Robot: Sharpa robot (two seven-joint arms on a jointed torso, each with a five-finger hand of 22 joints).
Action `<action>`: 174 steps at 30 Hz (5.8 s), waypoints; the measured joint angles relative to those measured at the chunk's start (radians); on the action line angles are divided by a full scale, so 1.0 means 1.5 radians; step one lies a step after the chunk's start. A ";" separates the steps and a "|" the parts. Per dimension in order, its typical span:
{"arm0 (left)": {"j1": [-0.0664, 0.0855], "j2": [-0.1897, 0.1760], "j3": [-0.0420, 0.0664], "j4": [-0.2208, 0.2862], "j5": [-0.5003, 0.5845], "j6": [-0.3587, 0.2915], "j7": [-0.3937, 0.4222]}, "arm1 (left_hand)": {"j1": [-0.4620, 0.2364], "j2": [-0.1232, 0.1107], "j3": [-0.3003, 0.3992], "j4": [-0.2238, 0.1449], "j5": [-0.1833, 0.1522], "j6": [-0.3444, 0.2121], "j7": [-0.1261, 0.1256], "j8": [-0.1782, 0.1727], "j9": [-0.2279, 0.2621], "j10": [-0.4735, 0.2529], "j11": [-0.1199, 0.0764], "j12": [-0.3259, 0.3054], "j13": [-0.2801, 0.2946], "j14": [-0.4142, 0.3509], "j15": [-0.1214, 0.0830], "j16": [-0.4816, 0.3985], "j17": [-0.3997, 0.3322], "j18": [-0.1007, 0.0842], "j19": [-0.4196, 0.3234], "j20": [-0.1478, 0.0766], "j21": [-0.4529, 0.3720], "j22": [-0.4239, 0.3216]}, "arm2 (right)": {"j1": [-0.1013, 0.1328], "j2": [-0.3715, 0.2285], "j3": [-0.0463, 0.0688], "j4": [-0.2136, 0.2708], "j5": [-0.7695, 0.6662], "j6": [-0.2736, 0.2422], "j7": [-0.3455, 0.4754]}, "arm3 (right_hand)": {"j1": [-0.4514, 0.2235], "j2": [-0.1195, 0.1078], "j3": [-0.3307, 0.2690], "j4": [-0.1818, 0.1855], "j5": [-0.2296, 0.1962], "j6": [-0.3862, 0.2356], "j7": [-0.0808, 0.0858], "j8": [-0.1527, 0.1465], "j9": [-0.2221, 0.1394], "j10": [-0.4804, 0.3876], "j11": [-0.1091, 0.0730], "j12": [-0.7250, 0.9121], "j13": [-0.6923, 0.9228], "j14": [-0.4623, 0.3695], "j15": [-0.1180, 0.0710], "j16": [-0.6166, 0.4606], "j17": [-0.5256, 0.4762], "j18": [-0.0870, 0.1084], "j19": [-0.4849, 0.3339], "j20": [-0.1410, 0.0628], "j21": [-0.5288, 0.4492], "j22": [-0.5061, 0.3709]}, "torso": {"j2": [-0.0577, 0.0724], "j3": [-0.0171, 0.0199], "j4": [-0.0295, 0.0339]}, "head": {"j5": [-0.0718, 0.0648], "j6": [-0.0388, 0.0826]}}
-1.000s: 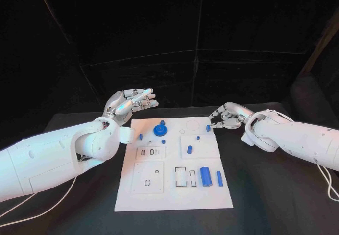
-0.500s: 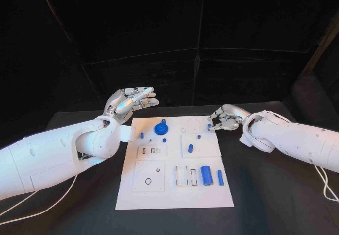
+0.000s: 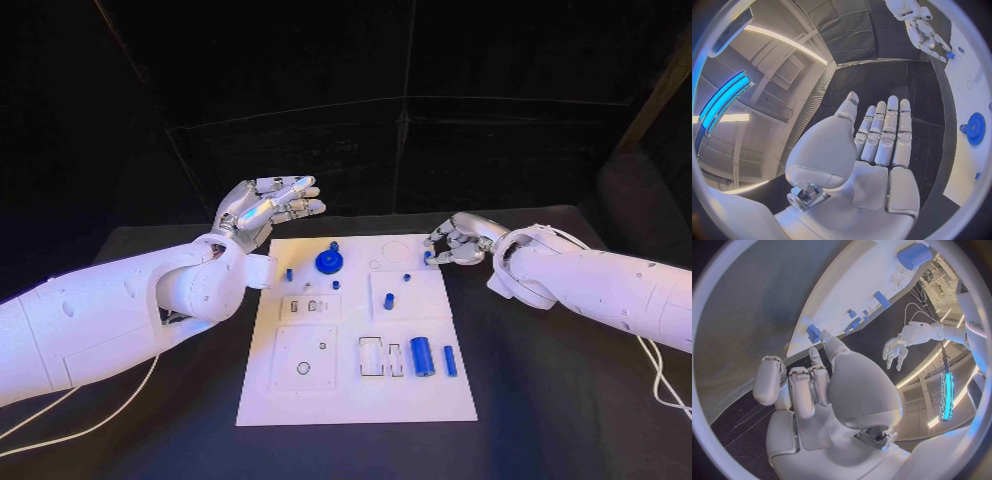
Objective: Assemble the parts on the task board
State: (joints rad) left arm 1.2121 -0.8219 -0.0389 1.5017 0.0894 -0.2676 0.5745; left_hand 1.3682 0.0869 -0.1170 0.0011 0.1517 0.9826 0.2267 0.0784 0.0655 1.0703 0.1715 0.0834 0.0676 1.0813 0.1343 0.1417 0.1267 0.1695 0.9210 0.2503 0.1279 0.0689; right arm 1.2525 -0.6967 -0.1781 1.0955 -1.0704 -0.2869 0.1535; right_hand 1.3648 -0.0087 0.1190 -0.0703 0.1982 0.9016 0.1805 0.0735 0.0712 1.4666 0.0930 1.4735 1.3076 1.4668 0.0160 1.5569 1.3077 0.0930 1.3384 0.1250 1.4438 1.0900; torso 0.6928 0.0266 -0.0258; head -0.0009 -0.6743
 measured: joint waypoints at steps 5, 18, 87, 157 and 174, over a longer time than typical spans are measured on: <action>0.000 0.000 0.000 0.000 0.000 0.000 0.000 | 0.000 0.000 0.000 0.000 0.000 0.000 0.000 0.000 0.000 0.000 0.000 0.000 0.000 0.000 0.000 0.000 0.000 0.000 0.000 0.000 0.000 0.000 | -0.002 0.004 0.000 -0.004 -0.006 0.002 -0.005 | 0.003 0.003 0.000 -0.004 0.000 0.002 -0.002 0.003 0.000 0.000 0.000 0.000 0.000 0.000 0.000 0.000 0.000 0.000 0.000 0.000 0.000 0.003 | 0.000 0.0002 0.0004 | -0.001 -0.001; 0.000 -0.001 0.000 0.001 0.000 0.000 0.000 | 0.000 0.000 0.000 0.000 0.000 0.000 0.000 0.000 0.000 0.000 0.000 0.000 0.000 0.000 0.000 0.000 0.000 0.000 0.000 0.000 0.000 0.000 | -0.005 0.008 0.000 -0.007 -0.021 0.009 -0.012 | 0.003 0.003 0.002 -0.005 -0.003 0.007 -0.003 0.005 0.001 0.000 0.000 0.000 0.000 0.000 0.000 0.000 0.000 0.000 0.000 0.000 0.000 0.006 | 0.000 0.0013 0.0004 | -0.002 -0.002; 0.000 -0.002 0.000 0.003 0.000 0.001 -0.002 | 0.003 0.003 -0.002 -0.009 0.000 -0.010 0.010 -0.006 -0.001 -0.005 0.005 -0.005 -0.001 0.002 0.002 -0.005 0.001 0.000 0.002 0.002 -0.005 0.000 | -0.005 0.025 0.000 -0.018 -0.027 -0.011 -0.040 | -0.016 0.012 0.021 -0.021 -0.035 -0.009 0.001 -0.001 -0.004 0.000 -0.005 -0.009 0.000 0.000 -0.005 0.000 0.000 0.000 0.005 -0.005 0.000 0.007 | 0.001 0.0031 0.0009 | -0.003 -0.008; 0.002 -0.010 0.000 0.003 0.000 0.005 -0.008 | 0.008 0.008 -0.002 -0.020 0.000 0.001 -0.001 -0.003 0.000 0.012 -0.002 -0.005 -0.001 0.025 -0.006 -0.005 0.009 0.000 0.022 -0.004 -0.008 0.002 | 0.032 0.014 0.002 0.224 0.014 -0.063 -0.183 | -0.030 0.050 0.084 -0.023 -0.012 0.064 -0.022 0.038 -0.001 -0.002 -0.017 -0.009 0.000 0.000 -0.014 0.000 0.000 0.000 0.005 -0.014 0.000 0.015 | -0.013 -0.0094 0.0054 | 0.001 -0.016; 0.012 -0.008 0.000 0.000 0.000 0.006 -0.015 | 0.005 0.011 -0.006 -0.024 0.000 0.022 -0.012 -0.003 0.000 0.044 -0.016 -0.005 -0.001 0.053 -0.017 -0.002 0.017 0.000 0.039 -0.013 -0.005 0.002 | 0.011 0.148 0.001 0.171 -0.071 -0.026 -0.245 | -0.034 0.047 0.085 -0.021 -0.012 0.062 -0.021 0.035 -0.001 -0.002 -0.017 -0.009 0.000 0.000 -0.014 0.000 0.000 0.000 0.005 -0.014 0.000 0.015 | -0.018 -0.0160 0.0169 | 0.018 -0.026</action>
State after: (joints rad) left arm 1.2296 -0.8345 -0.0389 1.5020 0.0894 -0.2587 0.5520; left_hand 1.3753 0.1036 -0.1253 -0.0348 0.1517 1.0152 0.2089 0.0739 0.0650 1.1368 0.1483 0.0755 0.0668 1.1601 0.1092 0.1387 0.1521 0.1694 0.9796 0.2308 0.1203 0.0726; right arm 1.2690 -0.4751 -0.1767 1.3512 -1.1765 -0.3251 -0.2134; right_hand 1.3144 0.0619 0.2471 -0.1014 0.1799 0.9945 0.1488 0.1264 0.0694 1.4630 0.0678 1.4598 1.3076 1.4667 -0.0056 1.5569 1.3074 0.0929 1.3457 0.1034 1.4437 1.1127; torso 0.6652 0.0026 -0.0004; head 0.0259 -0.7140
